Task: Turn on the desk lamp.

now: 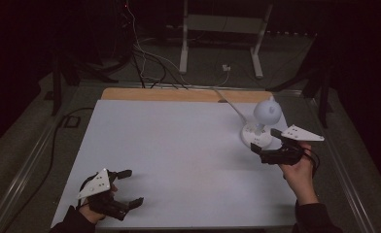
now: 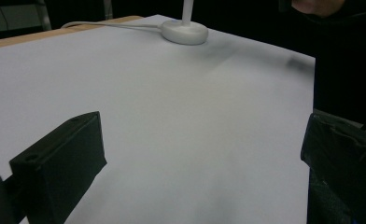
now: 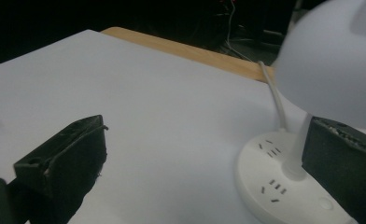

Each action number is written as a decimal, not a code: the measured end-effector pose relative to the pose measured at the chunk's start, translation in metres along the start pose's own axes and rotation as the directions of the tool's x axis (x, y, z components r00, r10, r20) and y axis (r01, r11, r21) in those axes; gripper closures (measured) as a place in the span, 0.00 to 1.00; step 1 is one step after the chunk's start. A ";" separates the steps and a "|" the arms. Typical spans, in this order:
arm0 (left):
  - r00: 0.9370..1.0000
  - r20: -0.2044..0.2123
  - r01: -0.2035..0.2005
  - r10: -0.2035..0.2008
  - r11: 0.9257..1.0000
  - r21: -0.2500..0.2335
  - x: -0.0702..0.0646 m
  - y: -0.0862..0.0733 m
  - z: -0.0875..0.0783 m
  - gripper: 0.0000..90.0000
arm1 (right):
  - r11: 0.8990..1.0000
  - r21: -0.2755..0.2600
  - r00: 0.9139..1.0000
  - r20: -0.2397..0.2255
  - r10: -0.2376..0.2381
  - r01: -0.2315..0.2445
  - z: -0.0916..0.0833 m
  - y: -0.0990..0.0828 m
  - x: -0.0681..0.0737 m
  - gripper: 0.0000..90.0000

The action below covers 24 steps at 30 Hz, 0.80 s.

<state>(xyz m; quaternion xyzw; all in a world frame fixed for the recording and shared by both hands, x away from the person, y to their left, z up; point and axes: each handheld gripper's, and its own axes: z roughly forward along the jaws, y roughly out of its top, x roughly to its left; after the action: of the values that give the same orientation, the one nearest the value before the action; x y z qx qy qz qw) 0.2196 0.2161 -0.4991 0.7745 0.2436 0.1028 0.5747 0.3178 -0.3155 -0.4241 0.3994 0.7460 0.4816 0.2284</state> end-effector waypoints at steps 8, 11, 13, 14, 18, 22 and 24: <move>1.000 0.000 -0.002 0.002 1.000 -0.001 -0.001 0.000 0.000 0.00 | 0.999 0.006 0.998 0.050 0.034 -0.035 0.008 -0.010 -0.015 0.00; 1.000 0.000 0.002 -0.002 1.000 -0.003 0.000 0.000 0.000 0.00 | 0.999 -0.002 0.996 0.082 0.034 -0.034 0.010 -0.013 -0.020 0.00; 1.000 0.001 -0.001 0.001 1.000 0.000 0.000 0.000 0.000 0.00 | 0.999 -0.003 0.994 0.095 0.045 -0.045 0.012 -0.015 -0.024 0.00; 1.000 0.002 -0.001 0.001 1.000 0.000 0.000 0.000 0.000 0.00 | 0.999 0.001 0.993 0.114 0.037 -0.038 0.013 -0.016 -0.028 0.00; 1.000 0.001 0.000 0.000 1.000 0.001 0.000 0.000 0.000 0.00 | 0.999 0.018 0.989 0.142 0.032 -0.035 0.017 -0.020 -0.036 0.00; 1.000 0.002 0.003 -0.003 1.000 0.000 0.000 0.000 0.000 0.00 | 0.998 0.022 0.982 0.181 0.050 -0.055 0.021 -0.023 -0.042 0.00; 1.000 0.002 0.002 -0.002 1.000 0.004 0.000 0.000 0.000 0.00 | 0.997 0.020 0.979 0.191 0.065 -0.071 0.024 -0.025 -0.046 0.00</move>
<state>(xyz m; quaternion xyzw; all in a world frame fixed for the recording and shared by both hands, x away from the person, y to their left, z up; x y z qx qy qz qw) 0.2194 0.2158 -0.4994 0.7755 0.2442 0.1009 0.5734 0.3522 -0.3456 -0.4590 0.4717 0.7129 0.4389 0.2766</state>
